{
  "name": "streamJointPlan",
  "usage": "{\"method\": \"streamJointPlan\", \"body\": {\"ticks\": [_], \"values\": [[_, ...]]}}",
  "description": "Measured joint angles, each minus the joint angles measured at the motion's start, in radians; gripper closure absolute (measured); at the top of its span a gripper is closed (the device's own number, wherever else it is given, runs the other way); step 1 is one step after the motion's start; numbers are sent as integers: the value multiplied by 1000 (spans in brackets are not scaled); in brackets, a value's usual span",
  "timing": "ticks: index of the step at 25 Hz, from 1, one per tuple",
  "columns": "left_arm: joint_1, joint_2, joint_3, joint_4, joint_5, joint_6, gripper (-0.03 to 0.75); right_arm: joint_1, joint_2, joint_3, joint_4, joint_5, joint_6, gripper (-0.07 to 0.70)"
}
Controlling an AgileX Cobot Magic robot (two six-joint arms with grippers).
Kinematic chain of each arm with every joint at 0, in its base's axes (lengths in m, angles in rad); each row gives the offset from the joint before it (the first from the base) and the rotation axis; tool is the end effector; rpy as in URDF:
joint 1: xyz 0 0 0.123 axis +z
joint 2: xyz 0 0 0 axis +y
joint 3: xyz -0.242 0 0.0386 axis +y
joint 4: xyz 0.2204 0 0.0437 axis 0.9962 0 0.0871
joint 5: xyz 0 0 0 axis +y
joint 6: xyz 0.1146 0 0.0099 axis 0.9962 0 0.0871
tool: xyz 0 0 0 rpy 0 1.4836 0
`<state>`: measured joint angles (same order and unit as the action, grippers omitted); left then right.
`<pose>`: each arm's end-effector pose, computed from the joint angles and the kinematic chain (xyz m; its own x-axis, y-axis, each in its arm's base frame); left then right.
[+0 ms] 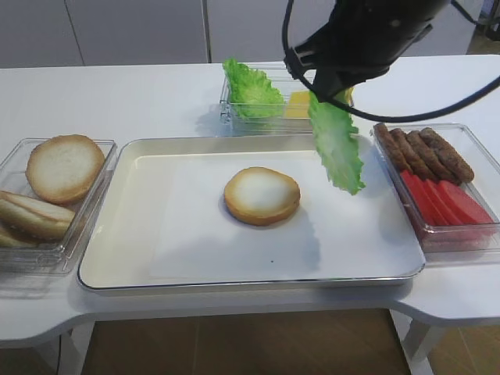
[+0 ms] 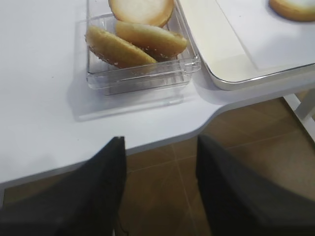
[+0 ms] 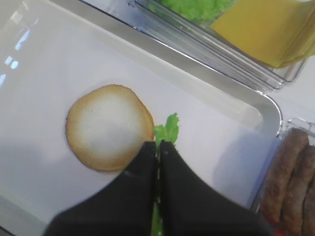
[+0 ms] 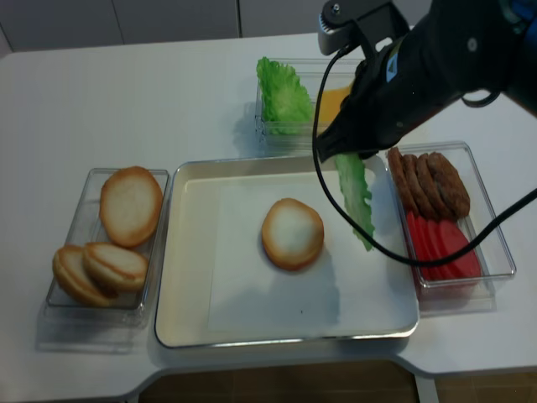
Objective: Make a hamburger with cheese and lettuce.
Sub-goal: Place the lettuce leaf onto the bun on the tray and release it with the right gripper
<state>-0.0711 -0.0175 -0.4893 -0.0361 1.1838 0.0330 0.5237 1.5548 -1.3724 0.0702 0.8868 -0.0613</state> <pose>0.0240 -0.0056 0.2385 -0.5526 0.0588 -0.8314 0.1094 0.9940 -0.0025 0.2768 0.1670 0.2731 -0.7106 -0.4298 -0.5570 -0.5376 0.8424 0.0358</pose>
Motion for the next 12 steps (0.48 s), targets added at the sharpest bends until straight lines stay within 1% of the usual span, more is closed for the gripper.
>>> {"method": "streamJointPlan", "body": {"ticks": [4, 12], "values": [[0, 0, 0, 0, 0, 0, 373, 0, 39, 2, 4, -57, 9, 627], [0, 0, 0, 0, 0, 0, 373, 0, 120, 5, -13, -133, 9, 627]]}}
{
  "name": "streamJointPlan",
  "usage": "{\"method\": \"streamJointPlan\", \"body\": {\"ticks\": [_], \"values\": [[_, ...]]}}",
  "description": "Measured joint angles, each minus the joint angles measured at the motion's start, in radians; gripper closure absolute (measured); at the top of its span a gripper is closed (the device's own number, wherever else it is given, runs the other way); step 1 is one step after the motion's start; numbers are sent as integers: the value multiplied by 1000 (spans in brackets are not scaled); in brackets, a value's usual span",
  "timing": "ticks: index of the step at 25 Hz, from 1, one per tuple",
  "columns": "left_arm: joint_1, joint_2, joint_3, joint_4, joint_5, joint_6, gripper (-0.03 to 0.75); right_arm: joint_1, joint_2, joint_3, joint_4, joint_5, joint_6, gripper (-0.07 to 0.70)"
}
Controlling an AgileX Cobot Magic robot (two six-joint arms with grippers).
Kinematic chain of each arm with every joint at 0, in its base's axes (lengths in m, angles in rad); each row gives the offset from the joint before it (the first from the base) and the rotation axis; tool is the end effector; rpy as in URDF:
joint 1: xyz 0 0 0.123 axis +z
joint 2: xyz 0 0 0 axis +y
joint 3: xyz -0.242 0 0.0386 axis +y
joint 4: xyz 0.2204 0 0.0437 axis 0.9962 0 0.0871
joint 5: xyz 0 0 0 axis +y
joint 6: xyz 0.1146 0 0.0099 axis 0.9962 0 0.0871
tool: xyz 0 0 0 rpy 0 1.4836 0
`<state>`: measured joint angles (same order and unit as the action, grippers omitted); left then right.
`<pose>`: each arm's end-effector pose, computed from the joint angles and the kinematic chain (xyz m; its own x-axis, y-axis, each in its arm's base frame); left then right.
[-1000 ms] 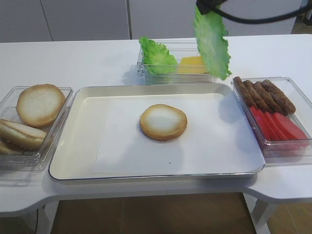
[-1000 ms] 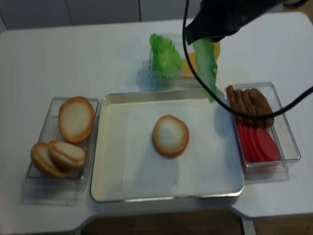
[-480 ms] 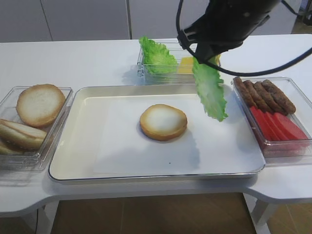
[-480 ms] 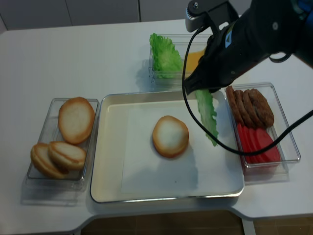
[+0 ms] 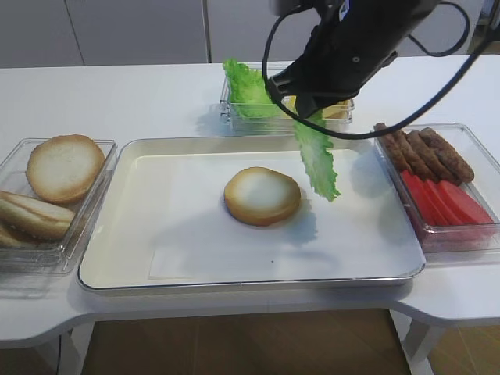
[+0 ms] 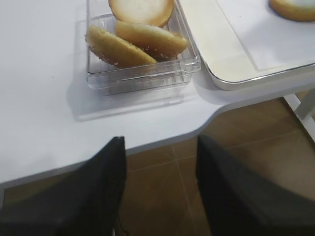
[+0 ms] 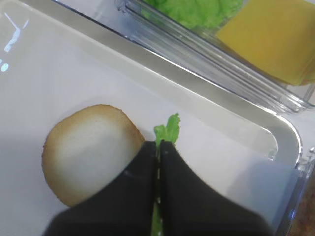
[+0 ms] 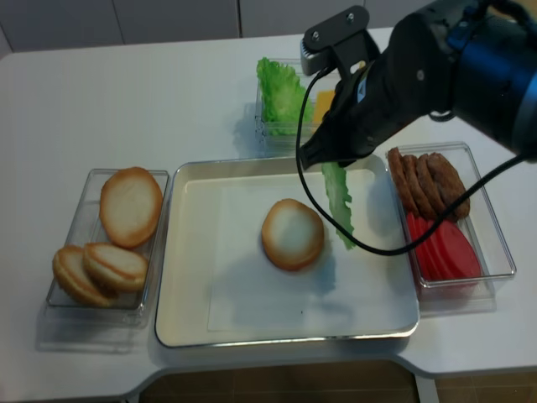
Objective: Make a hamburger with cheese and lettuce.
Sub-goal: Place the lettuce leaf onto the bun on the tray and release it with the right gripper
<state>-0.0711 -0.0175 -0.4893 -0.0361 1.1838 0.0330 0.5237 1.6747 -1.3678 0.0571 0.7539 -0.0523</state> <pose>0.0240 -0.0056 0.2385 -0.5526 0.0588 -0.8314 0.1094 0.9940 -0.0025 0.3021 0.1796 0.2397 -0.7101 -0.4224 -0.5633 -0.5263 0.8499 0.0263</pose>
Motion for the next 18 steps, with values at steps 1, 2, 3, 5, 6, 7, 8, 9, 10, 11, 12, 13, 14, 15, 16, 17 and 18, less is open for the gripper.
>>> {"method": "streamJointPlan", "body": {"ticks": [1, 2, 3, 5, 6, 7, 8, 9, 10, 11, 12, 13, 14, 15, 16, 17, 18], "values": [[0, 0, 0, 0, 0, 0, 373, 0, 9, 0, 0, -13, 0, 627], [0, 0, 0, 0, 0, 0, 373, 0, 16, 0, 0, -22, 0, 627], [0, 0, 0, 0, 0, 0, 373, 0, 22, 0, 0, -28, 0, 627], [0, 0, 0, 0, 0, 0, 373, 0, 34, 0, 0, -43, 0, 627], [0, 0, 0, 0, 0, 0, 373, 0, 38, 0, 0, -48, 0, 627], [0, 0, 0, 0, 0, 0, 373, 0, 40, 1, 6, -54, 0, 627], [0, 0, 0, 0, 0, 0, 373, 0, 42, 1, 11, -61, 0, 627], [0, 0, 0, 0, 0, 0, 373, 0, 44, 1, 22, -66, 0, 627], [0, 0, 0, 0, 0, 0, 373, 0, 48, 1, 29, -68, 0, 627], [0, 0, 0, 0, 0, 0, 373, 0, 48, 1, 37, -68, 0, 627], [0, 0, 0, 0, 0, 0, 373, 0, 48, 1, 41, -68, 0, 627], [0, 0, 0, 0, 0, 0, 373, 0, 48, 1, 49, -68, 0, 627], [0, 0, 0, 0, 0, 0, 373, 0, 50, 1, 57, -68, 0, 627], [0, 0, 0, 0, 0, 0, 373, 0, 52, 1, 67, -68, 0, 627], [0, 0, 0, 0, 0, 0, 373, 0, 54, 1, 75, -70, 0, 627], [0, 0, 0, 0, 0, 0, 373, 0, 58, 1, 86, -73, 0, 627], [0, 0, 0, 0, 0, 0, 373, 0, 60, 1, 98, -76, 0, 627]]}}
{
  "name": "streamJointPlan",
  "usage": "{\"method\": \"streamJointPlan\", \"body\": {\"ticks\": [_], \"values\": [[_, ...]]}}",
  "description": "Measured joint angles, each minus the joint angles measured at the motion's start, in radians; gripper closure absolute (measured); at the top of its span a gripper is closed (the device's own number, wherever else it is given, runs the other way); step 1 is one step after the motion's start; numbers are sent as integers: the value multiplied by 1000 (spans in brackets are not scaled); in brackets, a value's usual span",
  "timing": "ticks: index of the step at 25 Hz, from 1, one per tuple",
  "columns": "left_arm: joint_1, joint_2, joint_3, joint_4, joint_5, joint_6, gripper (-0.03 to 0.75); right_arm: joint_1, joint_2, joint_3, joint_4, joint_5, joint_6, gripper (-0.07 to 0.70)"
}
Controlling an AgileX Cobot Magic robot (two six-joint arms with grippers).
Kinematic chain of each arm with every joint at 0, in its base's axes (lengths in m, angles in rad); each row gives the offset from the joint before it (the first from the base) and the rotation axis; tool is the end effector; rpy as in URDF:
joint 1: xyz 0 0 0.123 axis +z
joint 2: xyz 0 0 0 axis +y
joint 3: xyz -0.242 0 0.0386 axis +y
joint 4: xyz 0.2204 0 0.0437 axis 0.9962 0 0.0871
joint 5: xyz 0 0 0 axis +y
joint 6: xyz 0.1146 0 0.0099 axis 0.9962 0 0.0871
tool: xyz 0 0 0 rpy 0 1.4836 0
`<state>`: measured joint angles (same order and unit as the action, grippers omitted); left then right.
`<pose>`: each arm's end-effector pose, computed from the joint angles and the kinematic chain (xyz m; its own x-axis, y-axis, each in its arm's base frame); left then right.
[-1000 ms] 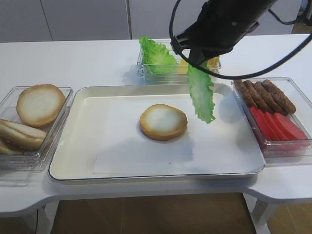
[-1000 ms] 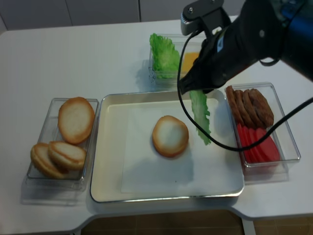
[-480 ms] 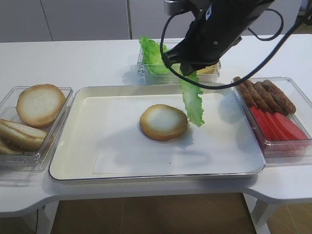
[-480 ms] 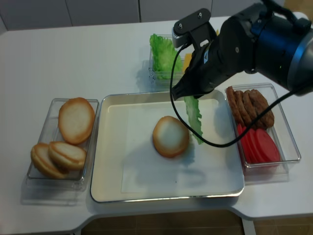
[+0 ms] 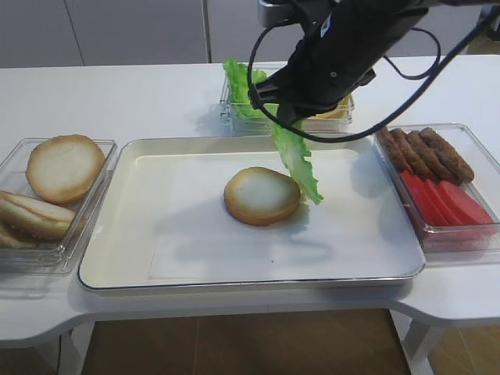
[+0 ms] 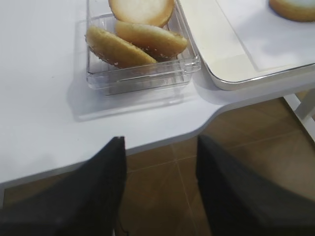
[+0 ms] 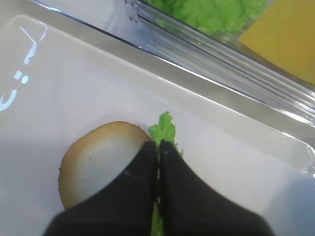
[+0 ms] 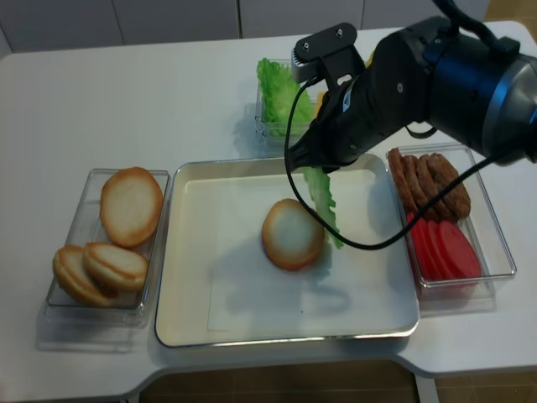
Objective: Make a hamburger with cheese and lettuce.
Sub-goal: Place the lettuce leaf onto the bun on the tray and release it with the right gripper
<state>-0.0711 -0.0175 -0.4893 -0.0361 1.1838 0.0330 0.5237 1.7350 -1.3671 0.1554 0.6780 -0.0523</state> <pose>0.0240 -0.0056 0.2385 -0.5526 0.0588 -0.8314 0.1094 0.9940 -0.0025 0.3107 0.1923 0.2236 -0.7418 -0.3490 -0.5726 -0.4964 0.8599 0.1189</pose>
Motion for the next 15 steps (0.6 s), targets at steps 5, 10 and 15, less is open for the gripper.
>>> {"method": "streamJointPlan", "body": {"ticks": [5, 10, 15], "values": [[0, 0, 0, 0, 0, 0, 373, 0, 23, 0, 86, -12, 0, 627], [0, 0, 0, 0, 0, 0, 373, 0, 50, 0, 189, -16, -14, 627], [0, 0, 0, 0, 0, 0, 373, 0, 66, 0, 287, -20, -42, 627]]}}
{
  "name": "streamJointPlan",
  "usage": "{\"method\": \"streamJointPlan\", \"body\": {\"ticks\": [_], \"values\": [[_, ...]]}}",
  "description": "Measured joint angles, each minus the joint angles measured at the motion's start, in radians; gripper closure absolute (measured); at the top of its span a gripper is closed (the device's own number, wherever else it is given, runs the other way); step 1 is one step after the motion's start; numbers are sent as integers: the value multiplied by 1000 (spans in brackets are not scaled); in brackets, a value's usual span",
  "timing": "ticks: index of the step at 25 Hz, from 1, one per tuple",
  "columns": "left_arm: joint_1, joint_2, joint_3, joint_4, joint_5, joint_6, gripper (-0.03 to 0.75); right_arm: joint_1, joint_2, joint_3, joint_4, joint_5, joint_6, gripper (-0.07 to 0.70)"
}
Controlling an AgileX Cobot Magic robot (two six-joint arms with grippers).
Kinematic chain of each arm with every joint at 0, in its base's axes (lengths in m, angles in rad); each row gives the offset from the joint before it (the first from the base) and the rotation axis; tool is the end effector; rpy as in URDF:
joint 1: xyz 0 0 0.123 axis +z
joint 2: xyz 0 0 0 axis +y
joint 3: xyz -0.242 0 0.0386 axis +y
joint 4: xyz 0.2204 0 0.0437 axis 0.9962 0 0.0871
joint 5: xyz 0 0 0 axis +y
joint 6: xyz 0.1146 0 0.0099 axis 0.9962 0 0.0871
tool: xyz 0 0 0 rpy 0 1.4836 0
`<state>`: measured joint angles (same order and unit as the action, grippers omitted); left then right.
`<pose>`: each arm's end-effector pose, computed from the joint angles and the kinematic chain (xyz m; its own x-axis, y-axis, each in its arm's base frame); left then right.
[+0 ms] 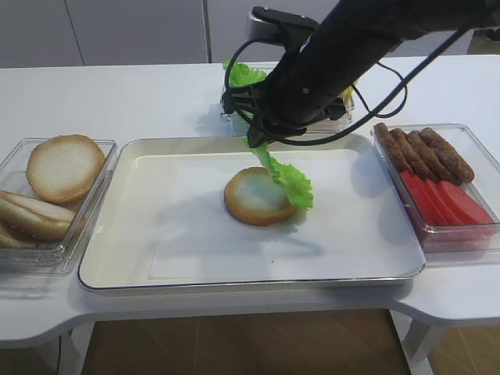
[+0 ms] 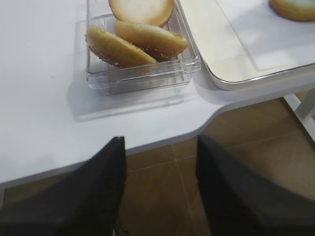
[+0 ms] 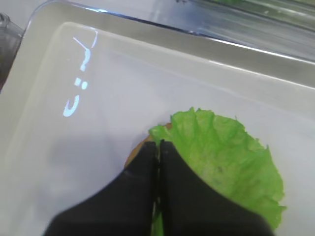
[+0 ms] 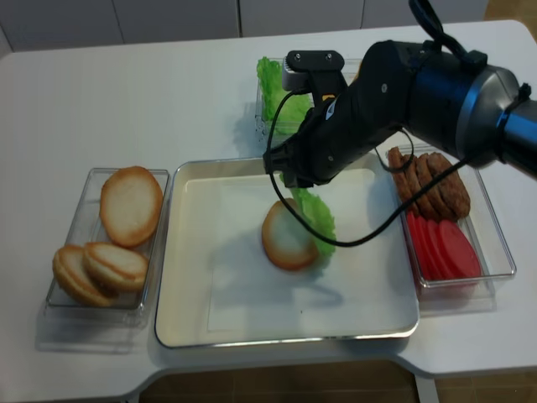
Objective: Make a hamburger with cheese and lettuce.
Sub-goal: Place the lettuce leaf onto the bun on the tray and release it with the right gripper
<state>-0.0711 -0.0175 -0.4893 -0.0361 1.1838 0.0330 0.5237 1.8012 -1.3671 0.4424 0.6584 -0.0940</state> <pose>0.0240 -0.0056 0.2385 -0.5526 0.0588 -0.8314 0.1094 0.9940 -0.0025 0.3097 0.2137 0.2059 -0.8436 -0.1958 -0.5000 -0.4069 0.8407 0.3573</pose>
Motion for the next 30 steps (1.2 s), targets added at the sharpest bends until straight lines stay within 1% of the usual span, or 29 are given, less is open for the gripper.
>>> {"method": "streamJointPlan", "body": {"ticks": [5, 11, 17, 21, 23, 26, 30], "values": [[0, 0, 0, 0, 0, 0, 373, 0, 6, 0, 68, -7, -24, 627], [0, 0, 0, 0, 0, 0, 373, 0, 10, 0, 98, -10, -26, 627], [0, 0, 0, 0, 0, 0, 373, 0, 49, 0, 156, -10, -28, 627], [0, 0, 0, 0, 0, 0, 373, 0, 67, 0, 165, -11, -29, 620], [0, 0, 0, 0, 0, 0, 373, 0, 74, 0, 165, -11, -29, 603], [0, 0, 0, 0, 0, 0, 373, 0, 78, 0, 167, -12, -29, 554], [0, 0, 0, 0, 0, 0, 373, 0, 78, 0, 169, -12, -31, 449]]}}
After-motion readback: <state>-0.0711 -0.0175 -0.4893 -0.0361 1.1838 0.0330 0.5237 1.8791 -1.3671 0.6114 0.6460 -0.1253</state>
